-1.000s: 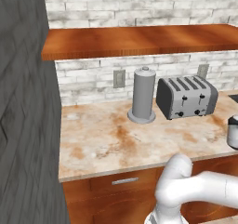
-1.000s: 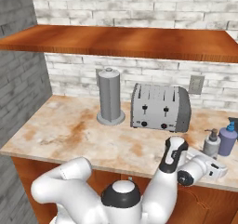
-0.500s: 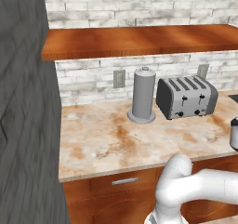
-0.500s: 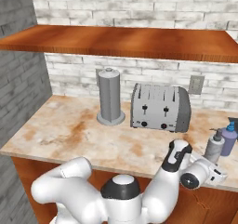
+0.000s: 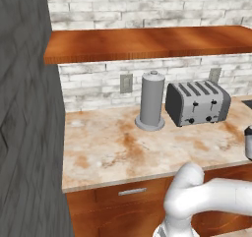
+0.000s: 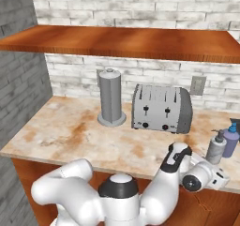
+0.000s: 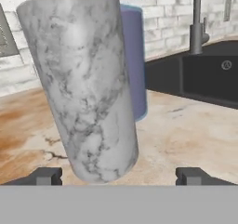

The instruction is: Locate and retrieve the soap dispenser and soap dispenser from the cabinet. Place them next to the sink.

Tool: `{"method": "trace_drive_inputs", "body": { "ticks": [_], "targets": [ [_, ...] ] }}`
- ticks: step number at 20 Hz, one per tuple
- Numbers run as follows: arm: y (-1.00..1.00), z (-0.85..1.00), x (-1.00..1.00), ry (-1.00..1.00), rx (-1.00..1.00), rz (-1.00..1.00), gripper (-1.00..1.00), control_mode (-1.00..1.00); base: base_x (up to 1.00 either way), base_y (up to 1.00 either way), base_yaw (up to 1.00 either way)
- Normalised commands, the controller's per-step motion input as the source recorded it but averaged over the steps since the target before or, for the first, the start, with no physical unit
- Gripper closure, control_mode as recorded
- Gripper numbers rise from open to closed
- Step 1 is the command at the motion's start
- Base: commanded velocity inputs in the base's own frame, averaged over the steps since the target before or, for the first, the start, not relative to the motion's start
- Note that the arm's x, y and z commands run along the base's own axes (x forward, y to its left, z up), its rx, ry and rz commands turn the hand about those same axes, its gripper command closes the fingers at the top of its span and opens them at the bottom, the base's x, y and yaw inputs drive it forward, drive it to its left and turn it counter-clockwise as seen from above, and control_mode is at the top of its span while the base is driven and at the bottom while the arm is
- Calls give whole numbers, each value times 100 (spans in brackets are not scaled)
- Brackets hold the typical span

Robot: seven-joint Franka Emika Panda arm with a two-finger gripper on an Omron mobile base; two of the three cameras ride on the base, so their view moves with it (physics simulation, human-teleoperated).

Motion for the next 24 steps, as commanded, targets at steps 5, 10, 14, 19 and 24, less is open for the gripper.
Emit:
{"method": "trace_drive_inputs", "body": {
  "ticks": [5,10,14,19,24],
  "targets": [
    [19,52,-39,13,0,-7,-100,-100,0,0,0],
    [77,45,-14,31,0,-2,-100,-100,0,0,0],
    [61,29,21,25,7,-8,-100,-100,0,0,0],
    [55,32,2,33,9,-6,-100,-100,0,0,0],
    [60,17,-10,37,13,0,-100,-100,0,0,0]
  ]
}}
